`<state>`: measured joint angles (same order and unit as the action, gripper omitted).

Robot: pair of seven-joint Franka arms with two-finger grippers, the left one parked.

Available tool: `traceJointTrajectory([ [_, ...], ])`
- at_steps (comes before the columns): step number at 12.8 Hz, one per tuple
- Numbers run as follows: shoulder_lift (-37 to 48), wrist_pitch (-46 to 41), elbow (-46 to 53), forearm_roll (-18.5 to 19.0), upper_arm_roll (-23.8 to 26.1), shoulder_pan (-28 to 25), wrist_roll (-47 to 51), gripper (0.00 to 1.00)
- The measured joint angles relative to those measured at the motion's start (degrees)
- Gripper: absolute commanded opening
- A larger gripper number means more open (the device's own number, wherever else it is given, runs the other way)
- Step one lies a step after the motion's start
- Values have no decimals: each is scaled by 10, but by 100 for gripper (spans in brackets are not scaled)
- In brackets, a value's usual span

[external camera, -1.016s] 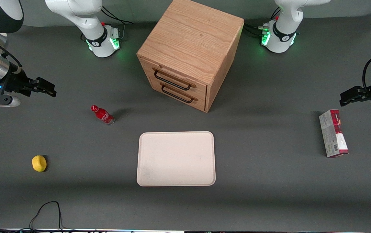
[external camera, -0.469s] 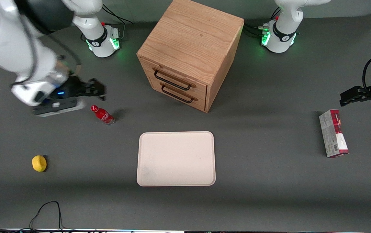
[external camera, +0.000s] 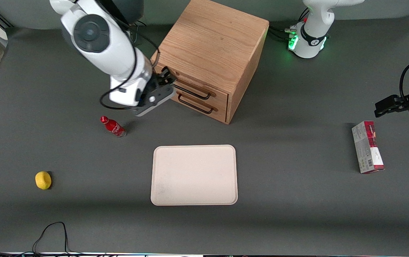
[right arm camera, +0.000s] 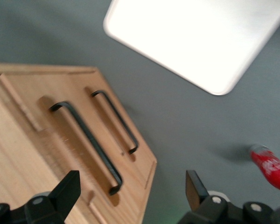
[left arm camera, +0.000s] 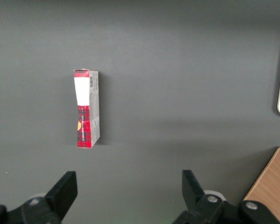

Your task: Open upper drawer

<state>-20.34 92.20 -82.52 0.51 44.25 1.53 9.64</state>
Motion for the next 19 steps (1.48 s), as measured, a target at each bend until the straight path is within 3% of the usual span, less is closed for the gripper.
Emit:
traceJointTrajectory([
  [5, -44, 61, -44, -7, 35, -6, -41, 100],
  [14, -45, 143, -127, -6, 12, 0, -157, 100],
  [19, -45, 188, -159, 0, 9, 1, -170, 100],
])
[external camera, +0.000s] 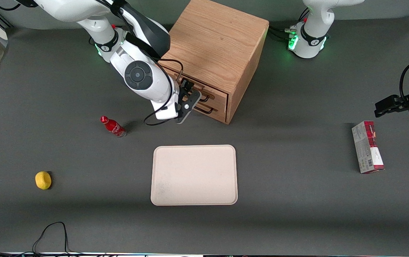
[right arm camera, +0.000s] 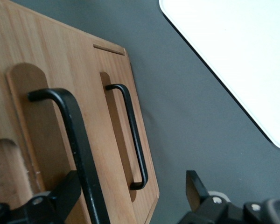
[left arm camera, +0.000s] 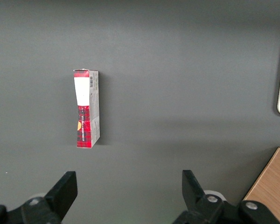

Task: Open upper drawer
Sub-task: 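Pull the upper drawer handle outward from the cabinet with the right gripper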

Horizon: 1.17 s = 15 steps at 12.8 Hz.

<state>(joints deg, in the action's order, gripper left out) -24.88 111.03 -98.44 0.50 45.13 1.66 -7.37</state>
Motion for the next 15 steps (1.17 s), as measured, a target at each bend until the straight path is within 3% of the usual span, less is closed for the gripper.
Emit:
traceJointTrajectory([
  [8, -3, 15, 12, 14, -39, 5, -61, 100],
  [15, -26, 16, 89, 100, -95, 9, -67, 100],
])
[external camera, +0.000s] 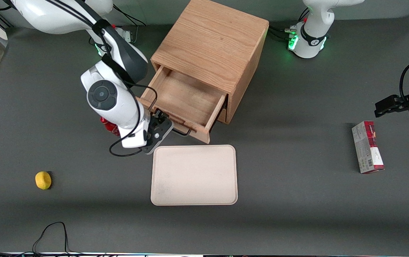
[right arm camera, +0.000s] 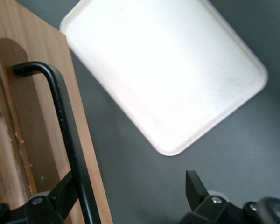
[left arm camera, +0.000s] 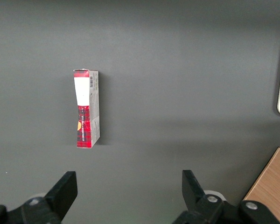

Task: Open upper drawer
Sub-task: 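Pull the upper drawer handle outward from the cabinet with the right gripper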

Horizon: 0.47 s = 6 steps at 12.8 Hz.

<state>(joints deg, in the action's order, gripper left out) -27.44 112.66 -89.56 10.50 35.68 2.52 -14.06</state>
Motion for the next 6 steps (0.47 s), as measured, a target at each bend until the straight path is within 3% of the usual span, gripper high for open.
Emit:
traceJointTrajectory([
  [6, -13, -4, 30, 2, -13, 0, -1, 100],
])
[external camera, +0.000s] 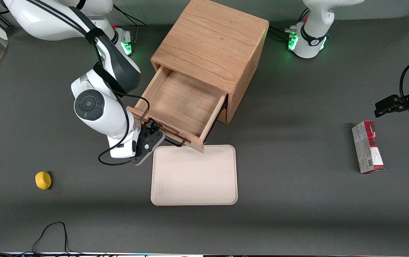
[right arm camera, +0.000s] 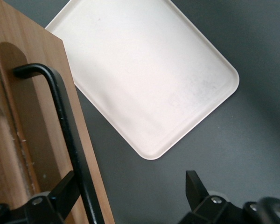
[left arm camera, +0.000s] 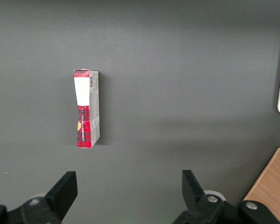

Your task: Open upper drawer

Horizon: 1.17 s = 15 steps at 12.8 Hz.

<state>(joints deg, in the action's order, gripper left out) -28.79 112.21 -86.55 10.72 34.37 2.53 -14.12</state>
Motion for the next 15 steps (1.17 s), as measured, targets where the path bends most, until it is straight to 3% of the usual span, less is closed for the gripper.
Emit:
traceJointTrajectory([
  [4, 24, -85, 42, -53, -19, 1, 21, 100],
  [8, 96, -171, 85, -64, -140, 6, 44, 100],
  [11, 115, -195, 85, -79, -195, 10, 83, 100],
  [15, 243, -155, -63, -87, -245, 6, 138, 100],
])
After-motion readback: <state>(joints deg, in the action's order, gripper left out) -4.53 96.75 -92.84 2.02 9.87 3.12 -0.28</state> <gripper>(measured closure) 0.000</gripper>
